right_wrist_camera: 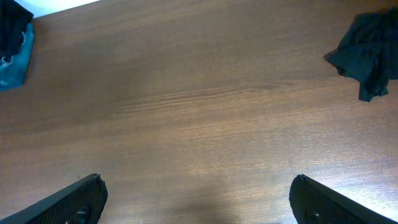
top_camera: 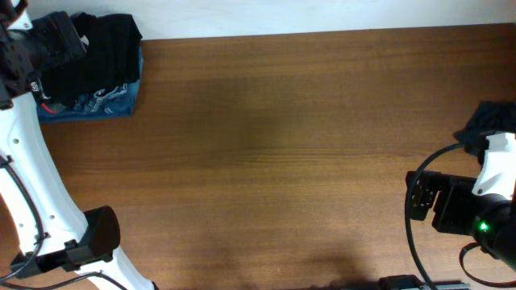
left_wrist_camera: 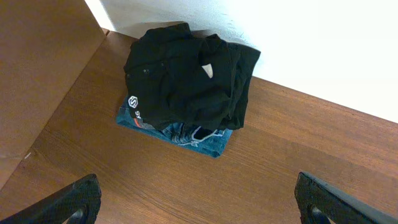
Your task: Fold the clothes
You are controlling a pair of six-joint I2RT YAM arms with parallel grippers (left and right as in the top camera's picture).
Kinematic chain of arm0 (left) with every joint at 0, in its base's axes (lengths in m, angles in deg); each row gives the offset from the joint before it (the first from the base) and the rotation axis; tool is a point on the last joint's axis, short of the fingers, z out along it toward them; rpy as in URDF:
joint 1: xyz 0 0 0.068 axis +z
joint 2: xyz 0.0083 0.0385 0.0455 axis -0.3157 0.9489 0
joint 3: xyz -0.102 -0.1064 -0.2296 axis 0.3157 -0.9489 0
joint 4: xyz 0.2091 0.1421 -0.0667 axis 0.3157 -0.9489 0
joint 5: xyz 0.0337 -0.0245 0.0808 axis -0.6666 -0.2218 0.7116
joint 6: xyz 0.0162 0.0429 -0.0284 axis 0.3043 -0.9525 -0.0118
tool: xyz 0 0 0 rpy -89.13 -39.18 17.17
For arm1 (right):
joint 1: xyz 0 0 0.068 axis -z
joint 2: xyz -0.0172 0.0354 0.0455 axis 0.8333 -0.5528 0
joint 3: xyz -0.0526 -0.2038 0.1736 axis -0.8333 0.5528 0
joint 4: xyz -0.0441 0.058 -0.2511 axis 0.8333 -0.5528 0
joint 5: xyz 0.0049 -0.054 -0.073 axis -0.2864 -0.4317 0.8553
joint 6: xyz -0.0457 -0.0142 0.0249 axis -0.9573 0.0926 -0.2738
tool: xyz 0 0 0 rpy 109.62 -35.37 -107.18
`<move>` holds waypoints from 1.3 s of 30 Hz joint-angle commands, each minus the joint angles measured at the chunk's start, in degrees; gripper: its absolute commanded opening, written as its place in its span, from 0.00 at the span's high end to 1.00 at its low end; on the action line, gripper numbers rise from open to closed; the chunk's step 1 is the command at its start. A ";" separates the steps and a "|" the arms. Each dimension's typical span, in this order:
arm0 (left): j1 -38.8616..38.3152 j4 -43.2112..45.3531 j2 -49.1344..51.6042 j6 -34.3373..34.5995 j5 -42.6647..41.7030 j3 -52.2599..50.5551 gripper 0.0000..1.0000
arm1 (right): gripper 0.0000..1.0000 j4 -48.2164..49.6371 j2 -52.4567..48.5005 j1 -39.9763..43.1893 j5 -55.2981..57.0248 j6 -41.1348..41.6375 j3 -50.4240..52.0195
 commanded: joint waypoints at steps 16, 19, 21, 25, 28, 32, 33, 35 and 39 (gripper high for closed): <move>0.13 -0.04 -1.33 -0.11 -0.42 0.15 0.01 | 0.02 -0.35 0.02 -0.26 -0.35 0.61 0.28; 0.13 -0.04 -1.33 -0.11 -0.39 0.15 0.01 | 0.01 -0.24 0.37 -0.24 1.25 0.22 0.81; 0.11 -0.04 -1.33 -0.11 -0.42 0.15 0.01 | 0.01 0.92 1.77 -0.15 2.71 0.22 2.56; 0.13 -0.04 -1.33 -0.11 -0.42 0.15 0.01 | 0.01 9.73 9.53 -0.15 3.32 0.24 14.45; 0.11 -0.04 -1.33 -0.11 -0.42 0.15 0.01 | 0.01 18.93 16.50 -0.15 3.72 0.22 25.64; 0.11 -0.04 -1.33 -0.11 -0.42 0.15 0.01 | 0.02 33.59 27.50 -0.13 3.91 -1.33 44.74; 0.11 -0.04 -1.33 -0.11 -0.42 0.15 0.01 | 0.01 36.76 29.68 0.11 4.00 -1.33 48.76; 0.13 -0.04 -1.33 -0.11 -0.39 0.15 0.01 | 0.01 44.50 34.18 1.25 3.96 -1.29 57.35; 0.13 -0.04 -1.33 -0.11 -0.42 0.15 0.01 | 0.01 61.86 41.66 3.08 3.72 -1.29 73.40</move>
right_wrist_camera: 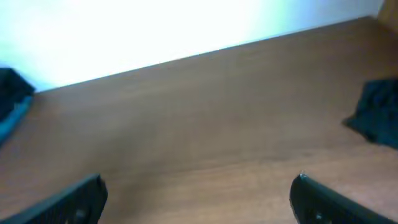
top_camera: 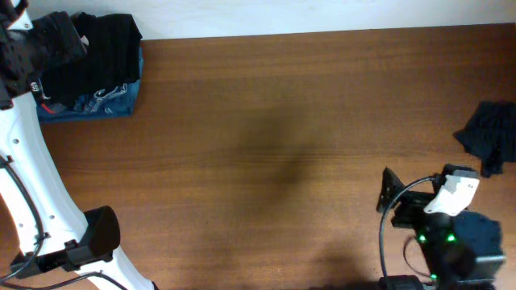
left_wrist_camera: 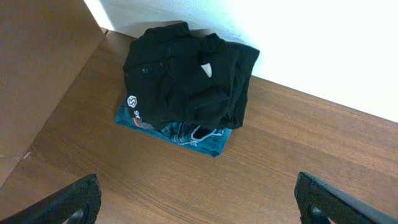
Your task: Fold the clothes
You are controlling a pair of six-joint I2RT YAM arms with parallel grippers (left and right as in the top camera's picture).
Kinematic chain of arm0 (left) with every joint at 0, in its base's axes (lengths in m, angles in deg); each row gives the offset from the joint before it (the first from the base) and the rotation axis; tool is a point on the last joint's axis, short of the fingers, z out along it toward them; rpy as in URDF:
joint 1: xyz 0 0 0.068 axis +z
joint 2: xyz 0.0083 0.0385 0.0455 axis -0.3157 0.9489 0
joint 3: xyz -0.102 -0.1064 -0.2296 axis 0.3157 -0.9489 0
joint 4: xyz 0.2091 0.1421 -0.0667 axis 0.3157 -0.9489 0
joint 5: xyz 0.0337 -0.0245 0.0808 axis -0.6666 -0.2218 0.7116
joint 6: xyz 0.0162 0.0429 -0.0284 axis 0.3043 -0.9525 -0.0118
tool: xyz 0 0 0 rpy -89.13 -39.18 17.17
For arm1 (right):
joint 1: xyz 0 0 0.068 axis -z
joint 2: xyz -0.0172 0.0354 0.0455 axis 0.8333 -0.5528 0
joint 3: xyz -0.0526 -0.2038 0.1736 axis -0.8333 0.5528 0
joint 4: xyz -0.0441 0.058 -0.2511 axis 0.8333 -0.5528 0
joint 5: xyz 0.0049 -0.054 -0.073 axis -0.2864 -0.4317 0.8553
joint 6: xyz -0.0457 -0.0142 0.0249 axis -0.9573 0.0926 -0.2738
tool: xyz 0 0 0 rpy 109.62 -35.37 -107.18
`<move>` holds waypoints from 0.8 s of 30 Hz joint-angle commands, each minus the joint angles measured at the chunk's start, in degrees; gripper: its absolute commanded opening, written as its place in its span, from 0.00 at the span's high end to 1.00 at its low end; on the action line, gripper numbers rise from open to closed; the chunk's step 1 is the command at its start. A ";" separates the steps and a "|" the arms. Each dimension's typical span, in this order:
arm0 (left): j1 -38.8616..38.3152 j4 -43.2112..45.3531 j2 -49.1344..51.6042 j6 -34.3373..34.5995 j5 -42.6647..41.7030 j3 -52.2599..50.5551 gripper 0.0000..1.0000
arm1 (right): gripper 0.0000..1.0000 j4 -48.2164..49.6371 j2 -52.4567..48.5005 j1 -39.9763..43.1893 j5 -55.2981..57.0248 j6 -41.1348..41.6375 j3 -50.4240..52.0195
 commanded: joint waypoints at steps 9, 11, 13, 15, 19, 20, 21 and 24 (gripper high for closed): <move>0.11 0.09 -1.33 -0.11 -0.22 0.15 0.01 | 0.01 26.16 17.84 1.46 0.39 -0.52 29.68; 0.13 0.09 -1.33 -0.11 -0.22 0.15 0.01 | 0.01 26.77 21.05 1.46 0.20 -0.37 31.61; 0.11 0.09 -1.33 -0.11 -0.20 0.15 0.01 | 0.01 26.93 21.99 1.46 0.26 -0.42 31.69; 0.11 0.09 -1.33 -0.11 -0.22 0.15 0.01 | 0.01 27.26 21.99 1.53 0.39 -0.37 31.74; 0.13 0.09 -1.33 -0.11 -0.22 0.15 0.01 | 0.01 27.45 21.99 1.51 -0.07 -0.35 31.74; 0.11 0.09 -1.33 -0.11 -0.20 0.15 0.01 | 0.01 27.50 21.99 1.51 -0.04 -0.35 31.74; 0.13 0.09 -1.33 -0.11 -0.20 0.15 0.01 | 0.01 27.91 21.99 1.53 0.00 -0.37 31.78; 0.13 0.09 -1.33 -0.11 -0.20 0.15 0.01 | 0.01 30.05 21.99 1.51 -0.07 -0.35 32.37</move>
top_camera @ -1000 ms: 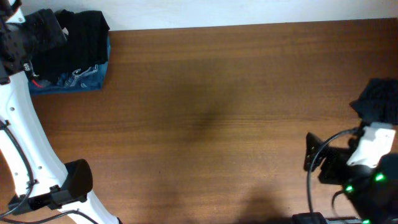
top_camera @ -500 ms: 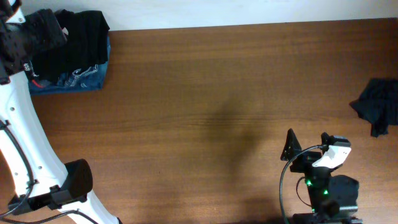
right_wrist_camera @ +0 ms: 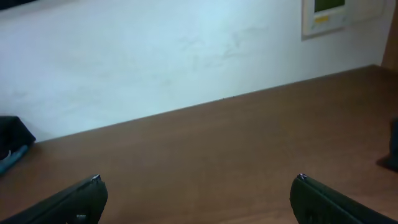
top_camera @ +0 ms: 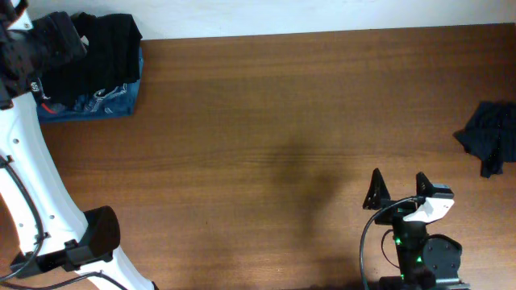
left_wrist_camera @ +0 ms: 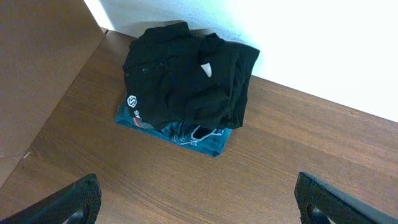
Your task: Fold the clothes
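Note:
A folded black garment [left_wrist_camera: 186, 78] lies on top of folded blue jeans [left_wrist_camera: 199, 140] at the table's far left corner, also seen as the black garment [top_camera: 101, 52] from overhead. A crumpled dark garment [top_camera: 488, 137] sits at the right edge, its tip showing at the edge of the right wrist view as a dark garment [right_wrist_camera: 393, 146]. My left gripper [left_wrist_camera: 196, 202] hangs open above the table near the stack, nothing between its fingers. My right gripper [top_camera: 397, 188] stands open and empty near the front right, pointing across the table.
The brown wooden table [top_camera: 282, 137] stretches between the stack and the crumpled garment. A white wall [right_wrist_camera: 155, 56] borders the far edge. A brown panel [left_wrist_camera: 37, 68] stands left of the stack.
My right arm has drawn back toward the front edge and tilted up, so its camera now faces the far wall. The left arm and both garments have not moved.
My right gripper was open low at the right edge beside the crumpled dark garment, looking down at the table. Then it had pulled away to the front, leaving the garment lying free. Now it rests at the front right, level. The left gripper stayed open over the stack.

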You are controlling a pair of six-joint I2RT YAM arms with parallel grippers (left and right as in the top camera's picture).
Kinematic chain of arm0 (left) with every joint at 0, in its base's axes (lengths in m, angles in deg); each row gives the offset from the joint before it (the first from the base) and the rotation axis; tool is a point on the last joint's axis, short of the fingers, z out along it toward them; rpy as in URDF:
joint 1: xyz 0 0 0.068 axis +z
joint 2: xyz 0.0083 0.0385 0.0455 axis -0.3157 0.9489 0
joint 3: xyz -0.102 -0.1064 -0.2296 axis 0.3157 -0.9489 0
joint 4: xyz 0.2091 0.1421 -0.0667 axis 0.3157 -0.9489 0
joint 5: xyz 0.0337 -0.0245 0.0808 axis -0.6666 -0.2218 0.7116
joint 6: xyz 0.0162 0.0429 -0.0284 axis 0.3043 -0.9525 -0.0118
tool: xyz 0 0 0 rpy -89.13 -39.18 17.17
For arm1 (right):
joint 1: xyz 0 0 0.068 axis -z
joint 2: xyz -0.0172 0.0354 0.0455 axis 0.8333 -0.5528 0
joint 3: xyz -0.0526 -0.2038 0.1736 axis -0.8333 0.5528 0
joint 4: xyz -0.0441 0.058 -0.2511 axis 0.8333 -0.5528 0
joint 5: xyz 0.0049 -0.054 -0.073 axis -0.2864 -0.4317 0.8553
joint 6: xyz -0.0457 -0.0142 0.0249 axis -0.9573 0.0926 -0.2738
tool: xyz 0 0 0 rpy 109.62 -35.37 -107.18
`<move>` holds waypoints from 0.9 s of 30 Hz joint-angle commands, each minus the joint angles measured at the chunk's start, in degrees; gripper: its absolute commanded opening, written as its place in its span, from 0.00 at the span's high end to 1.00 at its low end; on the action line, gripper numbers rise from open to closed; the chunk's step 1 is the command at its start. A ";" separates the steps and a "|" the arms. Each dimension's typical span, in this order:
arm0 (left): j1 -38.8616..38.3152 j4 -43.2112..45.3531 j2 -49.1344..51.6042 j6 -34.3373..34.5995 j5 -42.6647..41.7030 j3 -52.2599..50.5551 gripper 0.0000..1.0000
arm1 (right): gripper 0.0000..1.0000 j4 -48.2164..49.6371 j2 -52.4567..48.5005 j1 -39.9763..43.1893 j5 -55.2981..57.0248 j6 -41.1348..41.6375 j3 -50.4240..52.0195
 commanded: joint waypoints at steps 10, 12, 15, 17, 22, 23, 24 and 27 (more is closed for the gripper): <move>0.13 0.11 -1.33 -0.11 -0.20 0.15 0.01 | 0.01 11.13 0.63 -2.27 -0.94 -0.35 6.99; 0.13 0.11 -1.33 -0.11 -0.20 0.15 0.01 | 0.01 12.37 0.63 -2.99 -0.79 -0.35 8.04; 0.11 0.11 -1.33 -0.11 -0.20 0.15 0.01 | 0.01 13.29 0.63 -2.95 -0.79 -0.35 9.27; 0.11 0.11 -1.33 -0.11 -0.20 0.15 0.01 | 0.01 14.67 0.63 -2.95 -0.79 -0.35 10.38; 0.11 0.11 -1.33 -0.11 -0.17 0.15 0.01 | 0.01 15.34 0.63 -2.95 -0.79 -0.35 10.75; 0.13 0.11 -1.33 -0.11 -0.20 0.15 0.01 | 0.01 15.10 0.63 -2.95 -0.74 -0.57 10.75; 0.13 0.11 -1.33 -0.11 -0.20 0.15 0.01 | 0.01 14.75 0.63 -2.95 -0.46 -0.57 10.75; 0.13 0.11 -1.33 -0.11 -0.17 0.15 0.01 | 0.01 10.58 0.63 -2.95 -0.20 -0.50 10.75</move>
